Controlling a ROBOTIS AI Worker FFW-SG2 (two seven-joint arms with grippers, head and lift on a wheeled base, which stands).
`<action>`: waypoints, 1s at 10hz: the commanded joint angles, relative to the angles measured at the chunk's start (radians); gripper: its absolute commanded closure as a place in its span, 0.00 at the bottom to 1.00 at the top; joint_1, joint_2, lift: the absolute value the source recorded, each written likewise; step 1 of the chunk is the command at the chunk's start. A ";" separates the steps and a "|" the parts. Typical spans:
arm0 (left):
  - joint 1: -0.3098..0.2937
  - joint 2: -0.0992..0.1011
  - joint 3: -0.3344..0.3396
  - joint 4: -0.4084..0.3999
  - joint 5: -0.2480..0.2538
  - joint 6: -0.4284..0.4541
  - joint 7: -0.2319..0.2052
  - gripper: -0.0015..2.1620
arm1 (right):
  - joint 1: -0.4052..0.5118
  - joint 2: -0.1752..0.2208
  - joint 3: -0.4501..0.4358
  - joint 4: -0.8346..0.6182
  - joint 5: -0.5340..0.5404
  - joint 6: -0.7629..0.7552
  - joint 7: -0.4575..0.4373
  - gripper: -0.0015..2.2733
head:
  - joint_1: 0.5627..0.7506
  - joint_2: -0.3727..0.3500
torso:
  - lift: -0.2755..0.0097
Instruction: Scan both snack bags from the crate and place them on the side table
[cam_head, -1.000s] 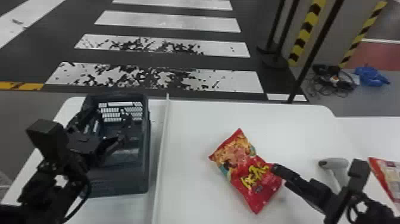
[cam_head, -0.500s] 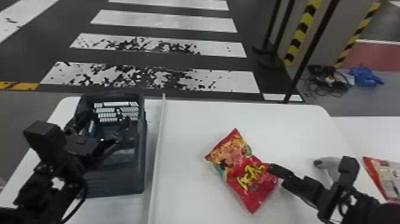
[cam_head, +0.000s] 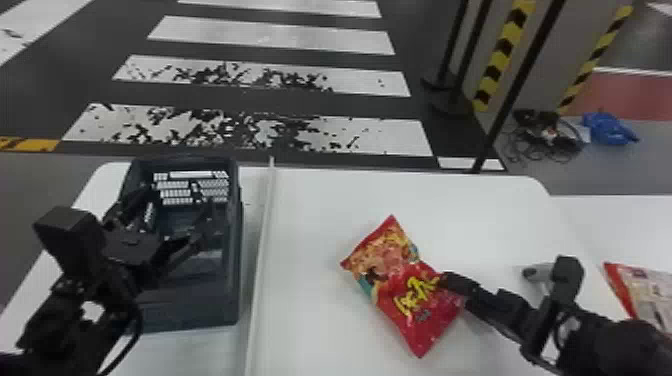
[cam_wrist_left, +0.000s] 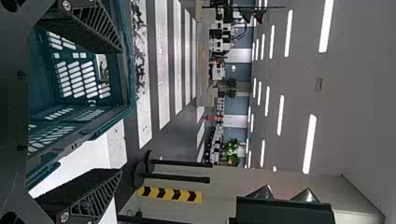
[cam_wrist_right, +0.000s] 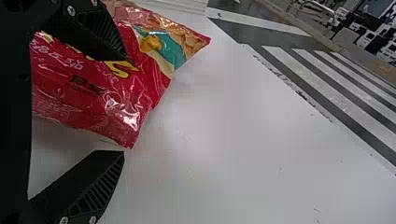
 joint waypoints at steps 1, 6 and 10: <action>0.001 0.000 0.001 0.003 0.001 0.000 0.000 0.04 | -0.021 -0.008 0.001 0.039 0.005 0.000 0.014 0.18 | 0.70 0.38 | 0.62; 0.006 0.000 0.005 0.011 0.003 0.000 0.005 0.04 | -0.009 -0.012 -0.015 0.012 -0.007 0.052 0.042 0.99 | 0.70 0.39 | 0.62; 0.006 0.000 0.005 0.012 0.006 0.000 0.006 0.04 | 0.027 0.000 -0.007 -0.169 0.008 0.086 0.014 0.99 | 0.70 0.39 | 0.62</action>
